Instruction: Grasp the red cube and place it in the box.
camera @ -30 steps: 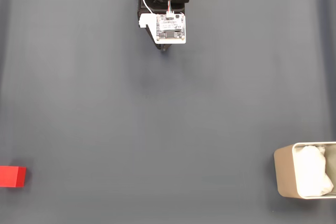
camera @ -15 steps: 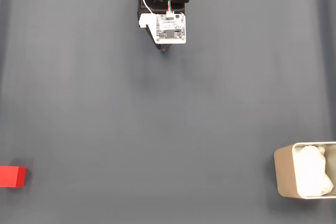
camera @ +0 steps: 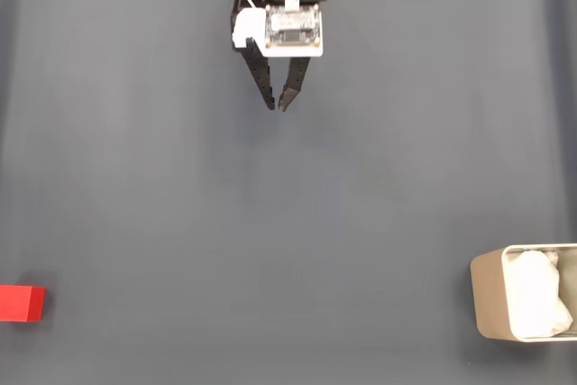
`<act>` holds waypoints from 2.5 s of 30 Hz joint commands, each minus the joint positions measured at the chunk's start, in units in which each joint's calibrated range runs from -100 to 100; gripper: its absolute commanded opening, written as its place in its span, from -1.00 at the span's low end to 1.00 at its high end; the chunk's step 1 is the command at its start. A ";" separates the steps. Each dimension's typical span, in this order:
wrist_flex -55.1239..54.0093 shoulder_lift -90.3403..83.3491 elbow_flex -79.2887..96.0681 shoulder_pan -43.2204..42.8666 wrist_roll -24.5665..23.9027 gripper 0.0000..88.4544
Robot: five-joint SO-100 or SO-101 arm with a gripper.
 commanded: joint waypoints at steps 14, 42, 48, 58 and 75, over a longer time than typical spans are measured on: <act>7.26 30.90 -46.71 0.55 2.25 -1.00; 7.26 52.74 -67.15 15.96 2.59 -1.00; 3.90 57.42 -69.34 20.37 2.74 -1.00; -1.67 68.42 -77.82 24.70 2.34 -1.00; -11.02 88.27 -93.33 29.67 2.05 -0.96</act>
